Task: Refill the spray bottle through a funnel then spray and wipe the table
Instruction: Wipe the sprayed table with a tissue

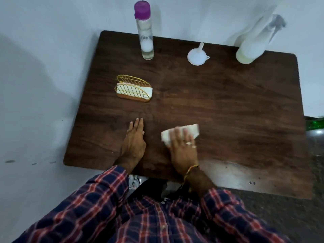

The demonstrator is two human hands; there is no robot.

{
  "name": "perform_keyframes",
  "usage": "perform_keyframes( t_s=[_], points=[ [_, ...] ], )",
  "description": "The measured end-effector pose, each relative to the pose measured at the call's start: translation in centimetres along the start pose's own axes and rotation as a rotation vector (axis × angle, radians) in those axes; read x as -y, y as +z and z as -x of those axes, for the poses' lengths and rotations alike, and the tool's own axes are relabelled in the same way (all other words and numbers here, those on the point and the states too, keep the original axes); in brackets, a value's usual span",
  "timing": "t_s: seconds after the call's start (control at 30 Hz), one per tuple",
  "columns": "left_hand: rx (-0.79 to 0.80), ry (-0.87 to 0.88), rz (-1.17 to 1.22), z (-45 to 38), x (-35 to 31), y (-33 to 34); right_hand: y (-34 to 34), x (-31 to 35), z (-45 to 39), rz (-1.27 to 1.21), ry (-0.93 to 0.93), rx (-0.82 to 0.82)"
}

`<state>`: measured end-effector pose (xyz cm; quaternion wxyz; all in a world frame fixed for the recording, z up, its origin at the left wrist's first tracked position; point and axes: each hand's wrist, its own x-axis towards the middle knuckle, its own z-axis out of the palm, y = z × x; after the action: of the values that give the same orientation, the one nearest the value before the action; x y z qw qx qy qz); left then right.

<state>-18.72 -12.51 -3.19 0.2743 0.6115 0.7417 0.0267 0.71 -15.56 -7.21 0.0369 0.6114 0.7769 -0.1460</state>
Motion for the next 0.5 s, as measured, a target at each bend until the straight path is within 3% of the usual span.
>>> perform_keyframes(
  t_s=[0.1,0.17,0.33,0.5],
  points=[
    [0.115,-0.043,-0.184,-0.7,-0.4,-0.5,-2.5,-4.5,-6.2,-0.092,0.347,-0.027],
    [0.16,-0.079,-0.288,-1.4,-1.2,-1.0,-4.7,-5.8,-11.5,-0.185,0.445,-0.001],
    [0.24,-0.141,-0.366,-2.8,-2.6,-1.9,-5.1,-1.4,-17.7,-0.084,0.193,0.028],
    [0.237,-0.145,-0.37,-2.6,-2.9,-2.2,-2.0,3.0,-6.5,-0.083,0.12,0.069]
  ],
)
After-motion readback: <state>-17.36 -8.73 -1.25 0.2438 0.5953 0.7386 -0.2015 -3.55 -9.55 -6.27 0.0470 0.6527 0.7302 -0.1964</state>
